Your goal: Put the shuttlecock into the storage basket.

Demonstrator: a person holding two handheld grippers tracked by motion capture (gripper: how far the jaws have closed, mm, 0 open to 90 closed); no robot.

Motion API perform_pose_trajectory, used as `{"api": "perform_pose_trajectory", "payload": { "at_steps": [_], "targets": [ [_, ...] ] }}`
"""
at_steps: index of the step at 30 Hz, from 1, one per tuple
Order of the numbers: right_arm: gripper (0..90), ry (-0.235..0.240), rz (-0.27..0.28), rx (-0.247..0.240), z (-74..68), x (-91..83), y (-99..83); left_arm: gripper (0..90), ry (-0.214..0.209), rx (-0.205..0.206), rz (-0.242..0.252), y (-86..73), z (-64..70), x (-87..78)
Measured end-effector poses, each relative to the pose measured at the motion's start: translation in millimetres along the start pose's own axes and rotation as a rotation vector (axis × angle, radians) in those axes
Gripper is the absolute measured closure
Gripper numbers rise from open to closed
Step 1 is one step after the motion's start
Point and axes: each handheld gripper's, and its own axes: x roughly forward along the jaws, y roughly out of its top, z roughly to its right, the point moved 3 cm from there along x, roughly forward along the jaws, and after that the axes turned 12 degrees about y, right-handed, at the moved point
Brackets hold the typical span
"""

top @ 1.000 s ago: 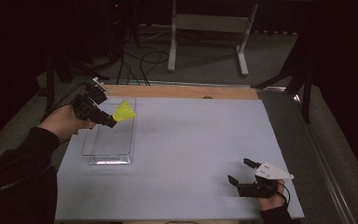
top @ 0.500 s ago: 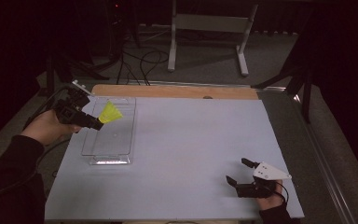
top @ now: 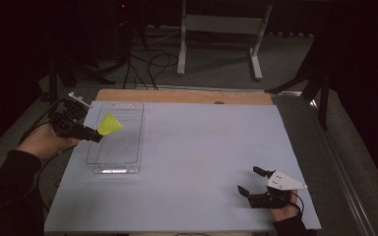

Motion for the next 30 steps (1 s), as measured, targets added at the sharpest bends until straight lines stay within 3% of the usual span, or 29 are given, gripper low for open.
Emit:
{"api": "perform_pose_trajectory", "payload": {
  "at_steps": [16,30],
  "targets": [
    [11.1,-0.002,-0.002,0.005,0.3,-0.2,0.0,64.3,-0.022,-0.029,-0.011,-21.3,-4.2,29.9],
    [11.1,0.002,-0.004,0.011,0.5,0.0,-0.3,64.2,0.003,0.017,-0.039,-32.4,-2.5,53.0]
  ]
}}
